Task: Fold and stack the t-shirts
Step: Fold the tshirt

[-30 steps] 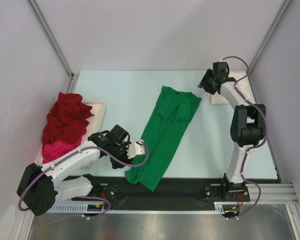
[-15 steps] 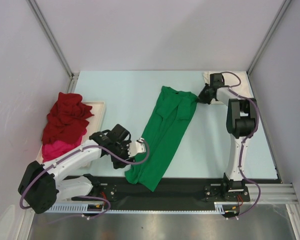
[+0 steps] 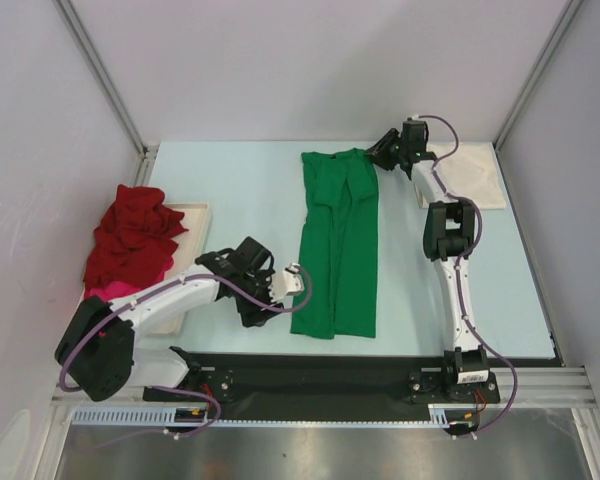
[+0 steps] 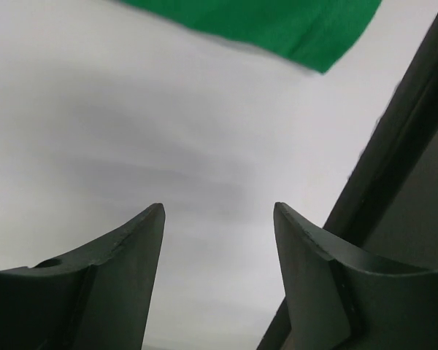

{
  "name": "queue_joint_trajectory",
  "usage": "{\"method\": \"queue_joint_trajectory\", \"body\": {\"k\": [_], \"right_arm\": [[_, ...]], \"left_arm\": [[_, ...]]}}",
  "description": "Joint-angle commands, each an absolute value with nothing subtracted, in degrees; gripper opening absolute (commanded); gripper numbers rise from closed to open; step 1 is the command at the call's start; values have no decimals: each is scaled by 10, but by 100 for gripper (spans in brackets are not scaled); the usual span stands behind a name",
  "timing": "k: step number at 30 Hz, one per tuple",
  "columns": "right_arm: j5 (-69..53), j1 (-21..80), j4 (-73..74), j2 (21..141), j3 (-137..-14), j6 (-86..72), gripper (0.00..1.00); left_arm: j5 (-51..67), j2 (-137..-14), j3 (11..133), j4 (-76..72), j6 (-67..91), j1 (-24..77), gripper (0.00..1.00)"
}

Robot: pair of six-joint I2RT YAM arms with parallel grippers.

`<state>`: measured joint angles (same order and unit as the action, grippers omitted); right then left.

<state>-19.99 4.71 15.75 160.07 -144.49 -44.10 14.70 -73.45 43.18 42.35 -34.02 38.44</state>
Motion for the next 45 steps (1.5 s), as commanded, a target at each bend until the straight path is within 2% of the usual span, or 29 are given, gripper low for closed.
{"method": "queue_joint_trajectory", "body": {"k": [1, 3, 4, 10, 15, 16, 22, 26, 32, 37, 40, 41, 43, 44, 45], "right_arm": [[-196, 58, 103, 1542, -1427, -455, 47], [-184, 58, 120, 1508, -1380, -426, 55], [-175, 57, 128, 1486, -1362, -414, 65], [-121, 54, 195, 1332, -1253, -325, 73], [-63, 69, 274, 1150, -1086, -280, 73], [-68, 74, 271, 1120, -983, -275, 73], [-66, 118, 283, 889, -641, -284, 72], [-63, 168, 321, 767, -497, -320, 70], [-63, 282, 352, 619, -370, -429, 64], [-73, 352, 289, 627, -296, -500, 59], [-79, 395, 253, 668, -293, -518, 59], [-78, 403, 250, 679, -295, -518, 59], [-74, 424, 249, 702, -292, -520, 51], [-73, 427, 242, 706, -290, -520, 45], [-71, 428, 239, 708, -288, -519, 34]], "left_arm": [[185, -756, 461, 381, -333, 385, 67], [185, -772, 468, 370, -339, 390, 67], [185, -775, 470, 367, -347, 398, 68], [163, -782, 481, 349, -396, 484, 70], [158, -753, 436, 305, -469, 540, 70], [165, -740, 427, 297, -483, 541, 70], [185, -726, 402, 250, -547, 549, 69], [178, -738, 393, 222, -550, 572, 69], [178, -775, 386, 213, -553, 584, 67], [164, -830, 389, 226, -545, 611, 64], [144, -843, 386, 222, -539, 623, 59], [140, -843, 384, 212, -534, 625, 53], [138, -843, 387, 208, -525, 626, 41], [140, -840, 393, 210, -519, 626, 29], [147, -838, 396, 213, -511, 627, 24]]}}
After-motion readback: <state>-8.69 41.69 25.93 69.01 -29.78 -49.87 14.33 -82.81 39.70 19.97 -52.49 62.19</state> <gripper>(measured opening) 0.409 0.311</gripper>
